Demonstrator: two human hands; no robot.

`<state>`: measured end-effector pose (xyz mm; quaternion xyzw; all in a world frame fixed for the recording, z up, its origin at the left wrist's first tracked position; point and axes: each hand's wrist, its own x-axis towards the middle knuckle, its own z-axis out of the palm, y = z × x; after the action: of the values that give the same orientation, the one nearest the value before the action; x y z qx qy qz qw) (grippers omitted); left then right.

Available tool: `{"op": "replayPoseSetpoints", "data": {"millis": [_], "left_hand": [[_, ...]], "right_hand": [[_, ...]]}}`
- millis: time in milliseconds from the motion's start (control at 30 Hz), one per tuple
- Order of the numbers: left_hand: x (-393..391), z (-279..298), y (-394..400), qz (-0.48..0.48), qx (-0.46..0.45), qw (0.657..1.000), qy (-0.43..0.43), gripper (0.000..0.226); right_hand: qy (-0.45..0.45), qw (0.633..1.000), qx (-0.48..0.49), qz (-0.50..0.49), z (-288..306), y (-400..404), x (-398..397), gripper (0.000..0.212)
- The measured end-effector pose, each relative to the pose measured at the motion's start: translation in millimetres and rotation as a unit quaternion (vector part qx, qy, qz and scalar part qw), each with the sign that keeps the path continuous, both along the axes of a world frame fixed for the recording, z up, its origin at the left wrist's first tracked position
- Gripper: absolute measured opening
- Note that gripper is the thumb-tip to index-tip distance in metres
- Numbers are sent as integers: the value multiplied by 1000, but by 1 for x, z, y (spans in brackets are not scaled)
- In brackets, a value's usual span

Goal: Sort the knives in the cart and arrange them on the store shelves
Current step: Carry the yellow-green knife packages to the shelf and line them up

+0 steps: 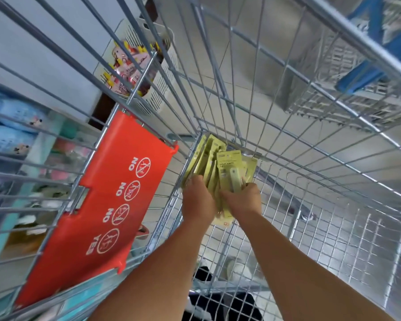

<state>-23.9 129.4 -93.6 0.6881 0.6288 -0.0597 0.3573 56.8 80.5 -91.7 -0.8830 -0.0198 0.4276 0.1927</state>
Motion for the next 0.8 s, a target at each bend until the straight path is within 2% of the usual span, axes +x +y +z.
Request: {"op": "replayPoseSetpoints", "data": {"millis": [100,200,333,567,800], "left_hand": [[-1,-3,0,-15,-3,1000,25,19],[4,0,-3,-10,-14,999,30,19],[11,4,-12,12,-23,999,36,15],[3,37,-23,30,4,998,49,23],[-12,120,-40,66,65,994,-54,27]], "right_hand": [[-1,1000,14,-16,1,-6,7,47],[-11,998,49,-45,5,-14,12,36],[-14,993,90,-68,14,-23,13,35],[-42,992,121,23,44,-33,11,35],[-82,975,179,107,121,-34,11,32]]}}
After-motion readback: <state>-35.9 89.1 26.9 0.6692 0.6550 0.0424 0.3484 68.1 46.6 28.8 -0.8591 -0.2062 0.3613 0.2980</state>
